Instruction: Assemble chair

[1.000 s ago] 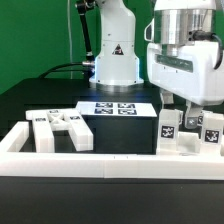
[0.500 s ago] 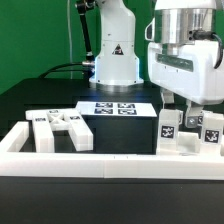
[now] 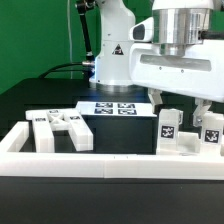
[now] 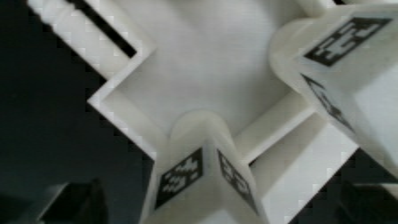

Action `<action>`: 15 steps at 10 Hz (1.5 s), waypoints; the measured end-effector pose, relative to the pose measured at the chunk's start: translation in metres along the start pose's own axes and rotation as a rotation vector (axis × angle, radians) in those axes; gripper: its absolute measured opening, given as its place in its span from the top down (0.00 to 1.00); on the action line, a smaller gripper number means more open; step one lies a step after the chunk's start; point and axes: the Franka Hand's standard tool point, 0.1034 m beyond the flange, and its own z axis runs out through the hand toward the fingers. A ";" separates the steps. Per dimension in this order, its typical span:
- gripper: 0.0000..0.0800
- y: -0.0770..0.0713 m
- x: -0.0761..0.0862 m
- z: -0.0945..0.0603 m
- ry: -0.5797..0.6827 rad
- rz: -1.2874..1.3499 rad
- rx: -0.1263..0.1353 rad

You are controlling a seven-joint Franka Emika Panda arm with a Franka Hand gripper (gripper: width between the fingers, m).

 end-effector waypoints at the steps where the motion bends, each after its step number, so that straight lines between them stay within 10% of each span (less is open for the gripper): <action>1: 0.19 0.000 0.000 0.000 0.000 -0.038 0.000; 10: 0.19 0.008 0.009 0.001 0.021 -0.802 -0.034; 15: 0.19 0.013 0.004 0.005 0.014 -0.797 -0.037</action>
Offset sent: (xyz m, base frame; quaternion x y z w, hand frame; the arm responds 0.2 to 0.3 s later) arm -0.0062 0.0032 -0.0014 0.0184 -0.0026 -0.1608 0.9868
